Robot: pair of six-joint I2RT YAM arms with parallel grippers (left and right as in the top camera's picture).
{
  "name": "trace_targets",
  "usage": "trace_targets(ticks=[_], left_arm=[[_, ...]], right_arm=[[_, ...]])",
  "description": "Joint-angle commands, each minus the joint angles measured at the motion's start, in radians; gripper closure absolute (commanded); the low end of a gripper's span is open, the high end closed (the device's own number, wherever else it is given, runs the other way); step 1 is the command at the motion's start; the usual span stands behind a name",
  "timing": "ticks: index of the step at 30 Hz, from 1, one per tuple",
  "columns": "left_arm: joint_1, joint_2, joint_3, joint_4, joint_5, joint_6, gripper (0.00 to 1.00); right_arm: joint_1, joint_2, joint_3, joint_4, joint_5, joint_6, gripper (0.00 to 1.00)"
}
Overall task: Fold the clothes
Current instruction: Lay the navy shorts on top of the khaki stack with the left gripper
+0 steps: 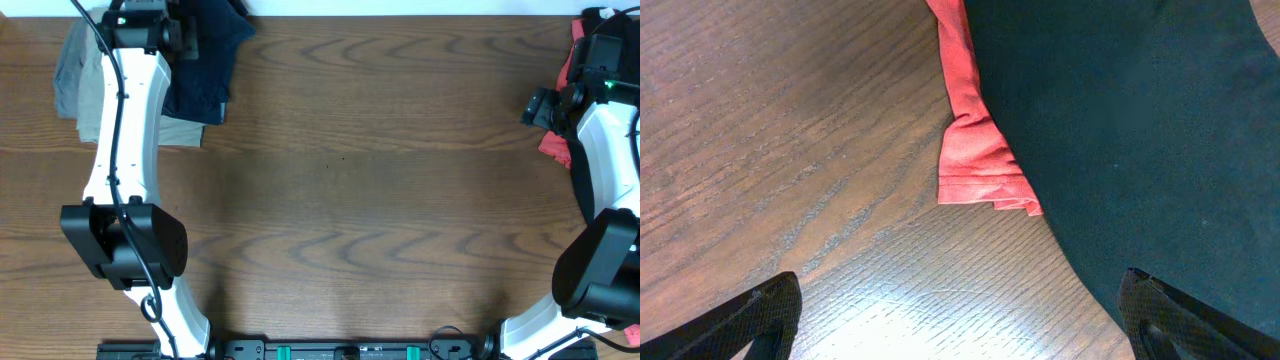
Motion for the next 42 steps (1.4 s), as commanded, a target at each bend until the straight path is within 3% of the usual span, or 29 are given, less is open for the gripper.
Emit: trace_targets(ticks=[1,29,31,34,38,39,42], left_arm=[[-0.002,-0.023,0.035,0.01,-0.023,-0.019,0.94],[0.174,0.157,0.025,0.257,-0.023,-0.022,0.93],[0.18,0.17,0.025,0.262,-0.023,-0.022,0.77],[0.185,0.192,0.022,0.262,-0.023,-0.022,0.7],[0.192,0.203,0.021,0.261,-0.023,-0.022,0.44],[0.193,0.203,0.021,0.262,-0.023,-0.022,0.34],[0.194,0.203,0.021,0.272,-0.023,-0.021,0.28]], right_arm=[[0.006,-0.002,0.018,-0.001,0.014,0.0,0.01],[0.006,-0.002,0.018,-0.002,0.014,0.0,0.01],[0.006,-0.002,0.018,-0.001,0.015,0.0,0.01],[0.006,-0.002,0.018,-0.002,0.015,0.0,0.01],[0.006,-0.002,0.018,-0.002,0.015,0.0,0.01],[0.006,-0.002,0.018,-0.002,0.014,0.0,0.01],[0.006,-0.002,0.018,-0.001,0.014,0.0,0.01]])
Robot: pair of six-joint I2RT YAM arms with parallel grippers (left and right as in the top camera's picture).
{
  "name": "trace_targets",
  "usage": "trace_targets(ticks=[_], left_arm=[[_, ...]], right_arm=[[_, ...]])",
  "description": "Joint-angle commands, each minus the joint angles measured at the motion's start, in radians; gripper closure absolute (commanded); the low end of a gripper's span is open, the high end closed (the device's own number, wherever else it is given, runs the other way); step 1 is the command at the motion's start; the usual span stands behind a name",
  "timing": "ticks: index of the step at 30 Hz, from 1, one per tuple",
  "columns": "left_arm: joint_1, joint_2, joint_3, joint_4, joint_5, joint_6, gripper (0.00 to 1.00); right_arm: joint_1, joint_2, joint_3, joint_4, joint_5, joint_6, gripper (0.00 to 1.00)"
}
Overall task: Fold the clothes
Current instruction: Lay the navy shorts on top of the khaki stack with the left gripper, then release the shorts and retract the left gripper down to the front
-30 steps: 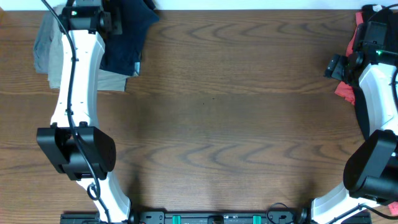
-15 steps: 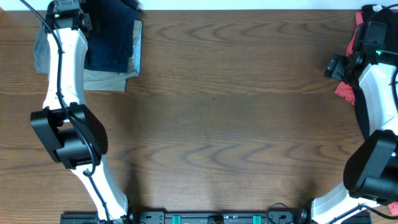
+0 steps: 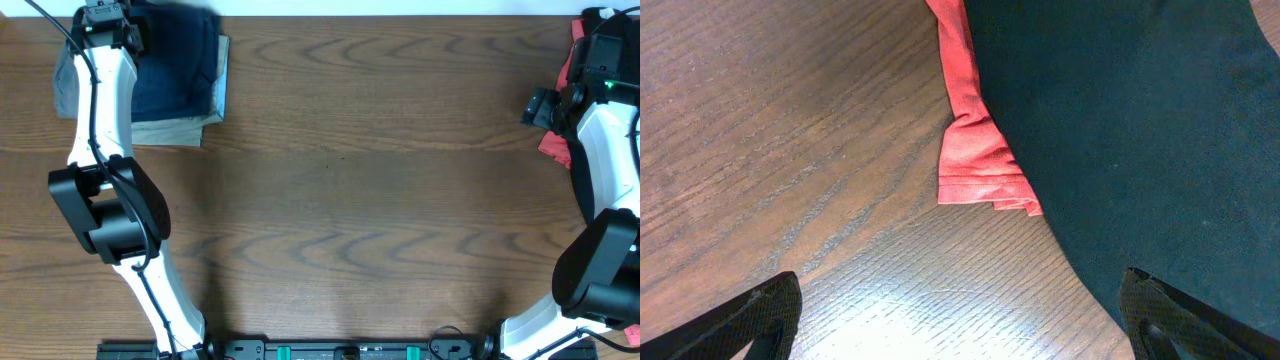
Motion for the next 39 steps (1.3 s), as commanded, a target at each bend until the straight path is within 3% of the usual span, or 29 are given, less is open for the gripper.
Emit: trace_targets(ticks=[1,5,10,12,15,17,39], left_arm=[[0.006,0.01,0.021,0.008,-0.013,-0.006,0.26],[0.005,0.01,0.021,-0.001,-0.012,-0.006,0.17],[0.005,0.01,0.021,-0.014,0.006,-0.006,0.17],[0.006,0.011,0.021,-0.021,0.025,-0.006,0.27],[0.006,0.018,0.02,-0.028,0.026,-0.006,0.56],[0.006,0.024,0.019,-0.038,0.026,-0.006,0.62],[0.161,0.175,-0.032,-0.169,0.027,-0.011,0.61]], right_arm=[[0.006,-0.002,0.018,-0.001,0.014,0.0,0.01],[0.006,-0.002,0.018,-0.002,0.014,0.0,0.01],[0.006,-0.002,0.018,-0.002,0.015,0.0,0.01],[0.006,-0.002,0.018,-0.002,0.014,0.0,0.01],[0.006,-0.002,0.018,-0.002,0.015,0.0,0.01],[0.006,-0.002,0.018,-0.002,0.015,0.0,0.01],[0.006,-0.002,0.018,-0.002,0.014,0.0,0.01]])
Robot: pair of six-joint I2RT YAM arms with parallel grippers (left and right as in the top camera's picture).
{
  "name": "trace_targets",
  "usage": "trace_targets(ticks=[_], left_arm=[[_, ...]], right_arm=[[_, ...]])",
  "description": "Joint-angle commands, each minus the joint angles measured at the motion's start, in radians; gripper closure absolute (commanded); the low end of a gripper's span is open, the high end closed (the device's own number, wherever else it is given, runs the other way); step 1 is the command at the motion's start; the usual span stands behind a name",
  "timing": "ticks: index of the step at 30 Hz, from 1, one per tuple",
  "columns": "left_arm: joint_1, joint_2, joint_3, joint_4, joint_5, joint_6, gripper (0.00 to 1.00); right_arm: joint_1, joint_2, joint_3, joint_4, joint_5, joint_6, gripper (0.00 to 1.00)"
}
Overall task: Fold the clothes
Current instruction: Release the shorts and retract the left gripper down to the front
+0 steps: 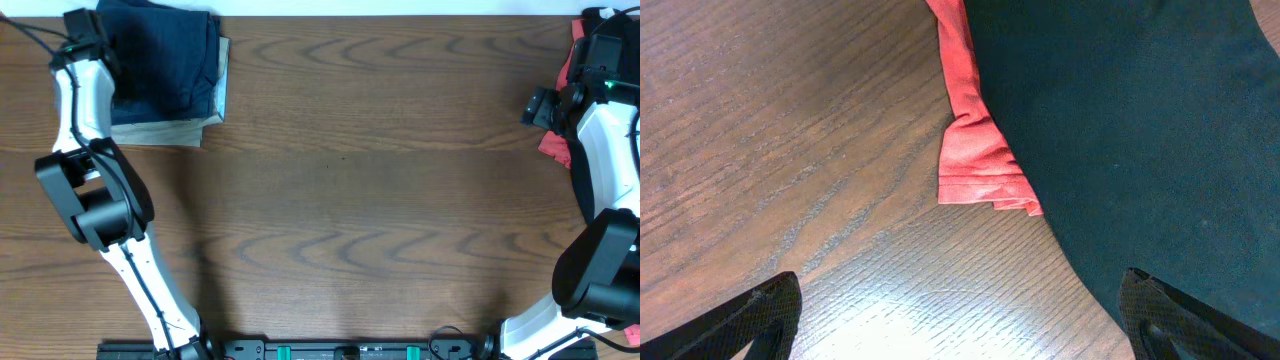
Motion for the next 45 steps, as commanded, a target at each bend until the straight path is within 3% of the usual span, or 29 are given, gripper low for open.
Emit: trace_targets(ticks=[1,6,19,20,22,23,25,29,35,45], left_arm=[[0.02,0.017,-0.03,-0.008,-0.001,-0.013,0.61],[0.028,0.005,-0.033,-0.048,-0.002,-0.026,0.61],[-0.027,-0.328,-0.031,-0.169,0.0,-0.337,0.61],[-0.034,-0.367,-0.031,-0.19,0.008,-0.365,0.6],[-0.047,-0.436,-0.031,-0.233,0.074,-0.392,0.45],[-0.053,-0.472,-0.031,-0.261,0.13,-0.393,0.38],[-0.063,-0.531,-0.031,-0.325,0.224,-0.393,0.34],[-0.093,-0.624,-0.032,-0.499,0.343,-0.394,0.33],[-0.183,-0.719,-0.06,-0.689,0.347,-0.351,0.33],[-0.381,-1.076,-0.386,-0.623,0.347,-0.315,0.33]], right_arm=[[0.006,-0.002,0.018,-0.002,0.014,0.0,0.01],[0.006,-0.002,0.018,-0.002,0.014,0.0,0.01],[0.006,-0.002,0.018,-0.002,0.015,0.0,0.01],[0.006,-0.002,0.018,-0.002,0.014,0.0,0.01],[0.006,-0.002,0.018,-0.002,0.014,0.0,0.01],[0.006,-0.002,0.018,-0.002,0.015,0.0,0.01],[0.006,-0.002,0.018,-0.002,0.014,0.0,0.01],[0.006,-0.002,0.018,-0.002,0.015,0.0,0.01],[0.006,-0.002,0.018,-0.002,0.014,0.0,0.01],[0.005,-0.002,0.018,-0.002,0.014,0.0,0.01]])
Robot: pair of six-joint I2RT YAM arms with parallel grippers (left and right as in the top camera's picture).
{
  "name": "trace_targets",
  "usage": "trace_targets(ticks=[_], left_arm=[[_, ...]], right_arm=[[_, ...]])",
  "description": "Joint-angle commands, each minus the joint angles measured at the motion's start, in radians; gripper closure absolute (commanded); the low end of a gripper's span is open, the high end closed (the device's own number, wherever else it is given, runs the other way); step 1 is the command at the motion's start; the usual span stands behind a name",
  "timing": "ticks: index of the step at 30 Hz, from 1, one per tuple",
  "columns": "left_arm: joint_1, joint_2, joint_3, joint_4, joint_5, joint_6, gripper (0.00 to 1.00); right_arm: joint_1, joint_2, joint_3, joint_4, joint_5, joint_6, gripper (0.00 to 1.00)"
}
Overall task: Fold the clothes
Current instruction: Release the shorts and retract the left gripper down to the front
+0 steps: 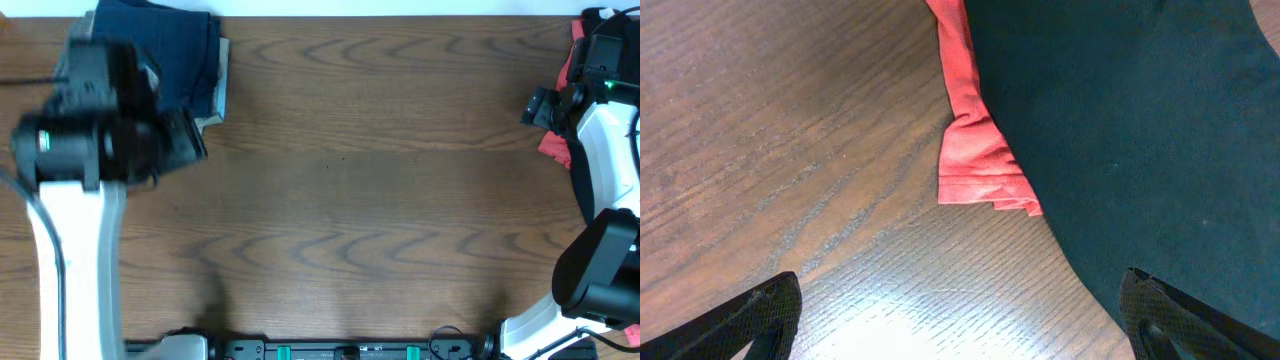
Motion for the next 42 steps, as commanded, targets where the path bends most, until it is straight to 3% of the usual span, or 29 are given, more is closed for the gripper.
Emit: trace_targets(ticks=[1,5,7,14,31,37,42], left_arm=[[-0.054,-0.163,-0.141,0.033,0.004,0.016,0.33],[-0.104,-0.34,-0.319,0.044,0.004,-0.024,0.33],[-0.115,-0.417,-0.398,0.043,0.004,-0.035,0.02],[-0.114,-0.552,-0.524,0.04,0.003,-0.034,0.02],[-0.115,-0.557,-0.547,0.043,0.003,-0.033,0.02],[-0.115,-0.636,-0.703,0.228,0.003,0.001,0.02],[-0.114,-0.828,-0.969,0.581,0.003,0.023,0.02]], right_arm=[[0.006,-0.002,0.018,-0.001,0.014,0.0,0.01],[0.005,-0.002,0.018,-0.001,0.014,0.0,0.01],[0.005,-0.002,0.018,-0.001,0.014,0.0,0.01],[0.006,-0.002,0.018,-0.001,0.014,0.0,0.01],[0.006,-0.002,0.018,-0.001,0.014,0.0,0.01],[0.006,-0.002,0.018,-0.001,0.014,0.0,0.01],[0.006,-0.002,0.018,-0.001,0.014,0.0,0.01]])
